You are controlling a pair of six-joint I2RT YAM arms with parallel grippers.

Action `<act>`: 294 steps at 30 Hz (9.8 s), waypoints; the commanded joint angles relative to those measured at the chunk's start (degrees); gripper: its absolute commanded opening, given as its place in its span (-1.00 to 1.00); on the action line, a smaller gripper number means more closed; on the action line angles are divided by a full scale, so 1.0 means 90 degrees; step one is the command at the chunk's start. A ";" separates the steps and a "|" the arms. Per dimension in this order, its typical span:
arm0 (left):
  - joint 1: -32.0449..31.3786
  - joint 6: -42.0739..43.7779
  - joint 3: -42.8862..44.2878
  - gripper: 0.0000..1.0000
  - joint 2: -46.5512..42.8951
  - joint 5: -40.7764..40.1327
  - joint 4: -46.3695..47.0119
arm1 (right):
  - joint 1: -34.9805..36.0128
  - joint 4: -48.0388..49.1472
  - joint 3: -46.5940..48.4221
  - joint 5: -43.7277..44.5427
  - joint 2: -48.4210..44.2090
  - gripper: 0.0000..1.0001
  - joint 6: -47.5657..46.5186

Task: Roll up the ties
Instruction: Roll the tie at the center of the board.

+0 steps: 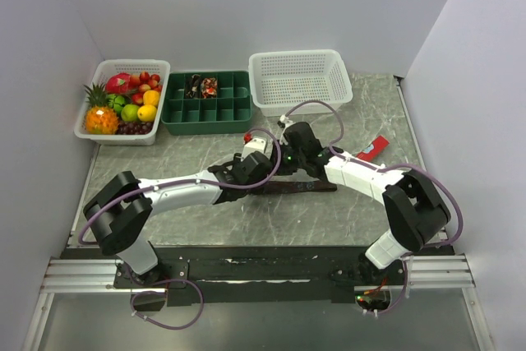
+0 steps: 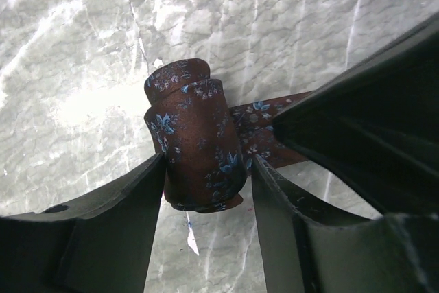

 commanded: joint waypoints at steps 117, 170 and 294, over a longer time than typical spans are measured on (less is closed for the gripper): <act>-0.0059 -0.0565 -0.0244 -0.47 0.0256 0.0998 0.1475 | -0.0307 -0.0581 -0.0267 0.0307 0.0564 -1.00 -0.0504; 0.0860 -0.3829 -0.3419 -0.42 0.0998 0.2728 0.7953 | 0.0074 -0.0308 -0.0854 0.0639 -0.0295 -1.00 -0.0250; 0.0352 -0.1698 -0.1612 -0.01 0.0665 0.3040 0.5040 | 0.0074 -0.0737 -0.0063 0.1850 -0.0540 -1.00 -0.0738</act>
